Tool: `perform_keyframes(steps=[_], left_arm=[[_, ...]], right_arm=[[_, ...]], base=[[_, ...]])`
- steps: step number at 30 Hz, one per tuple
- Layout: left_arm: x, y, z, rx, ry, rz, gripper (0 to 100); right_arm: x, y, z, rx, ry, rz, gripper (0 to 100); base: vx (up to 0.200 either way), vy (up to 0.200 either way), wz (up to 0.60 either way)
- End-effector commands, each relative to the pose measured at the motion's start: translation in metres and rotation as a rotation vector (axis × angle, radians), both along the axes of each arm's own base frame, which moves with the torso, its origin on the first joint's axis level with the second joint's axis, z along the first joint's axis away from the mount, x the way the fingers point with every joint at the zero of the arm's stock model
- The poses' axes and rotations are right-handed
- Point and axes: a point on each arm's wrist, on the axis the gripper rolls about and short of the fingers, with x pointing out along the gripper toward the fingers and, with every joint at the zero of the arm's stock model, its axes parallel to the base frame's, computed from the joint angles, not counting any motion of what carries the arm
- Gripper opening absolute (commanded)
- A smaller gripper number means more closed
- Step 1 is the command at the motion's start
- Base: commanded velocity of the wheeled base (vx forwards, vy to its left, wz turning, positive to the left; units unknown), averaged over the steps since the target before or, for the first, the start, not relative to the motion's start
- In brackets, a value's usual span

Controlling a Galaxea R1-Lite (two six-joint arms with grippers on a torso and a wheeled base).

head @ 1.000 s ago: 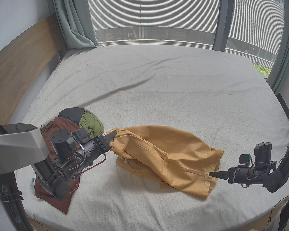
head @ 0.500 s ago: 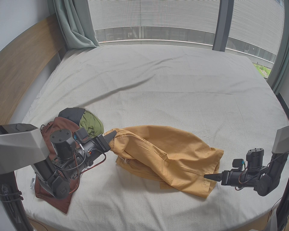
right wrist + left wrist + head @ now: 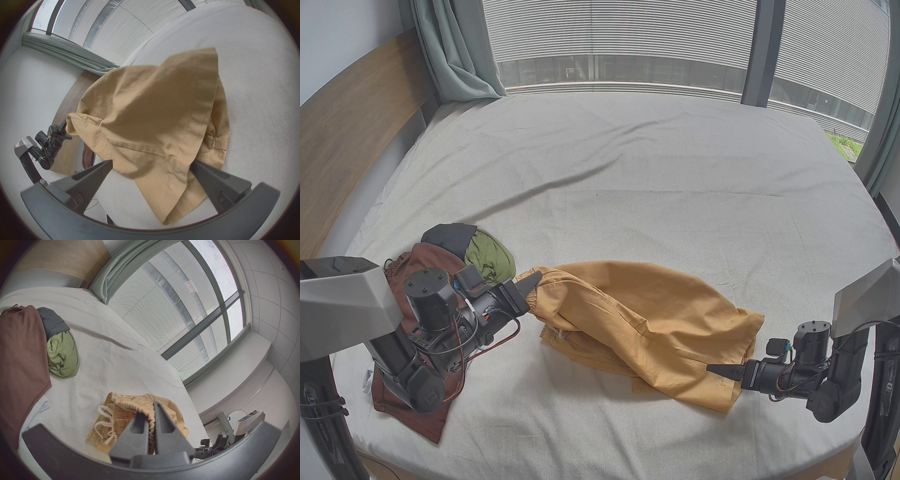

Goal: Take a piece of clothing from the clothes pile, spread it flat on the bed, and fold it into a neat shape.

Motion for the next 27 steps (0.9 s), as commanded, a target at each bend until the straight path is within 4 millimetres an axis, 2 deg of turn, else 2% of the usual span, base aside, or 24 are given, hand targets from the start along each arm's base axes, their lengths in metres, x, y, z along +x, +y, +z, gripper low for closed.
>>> perform_keyframes(steps=[1, 5, 6, 20, 27], left_arm=[[0.0, 0.0, -0.001, 0.001, 0.003, 0.0, 0], [0.0, 0.0, -0.001, 0.001, 0.004, 0.0, 0], [0.0, 0.0, -0.001, 0.001, 0.004, 0.0, 0], [0.001, 0.0, -0.004, 0.004, 0.009, 0.001, 0], [0.001, -0.001, -0.006, 0.011, 0.014, -0.001, 0]], right_arm=[[-0.002, 0.003, -0.006, -0.004, 0.027, 0.013, 100], [0.0, 0.004, -0.004, -0.003, 0.008, 0.015, 100], [0.001, 0.004, -0.003, -0.004, 0.001, 0.014, 0], [0.001, 0.001, 0.018, -0.008, -0.086, 0.013, 0], [-0.001, -0.001, 0.016, -0.032, -0.089, 0.021, 0]], base=[[0.0, 0.0, 0.0], [0.0, 0.0, 0.0], [0.0, 0.0, 0.0], [0.0, 0.0, 0.0], [0.0, 0.0, 0.0]])
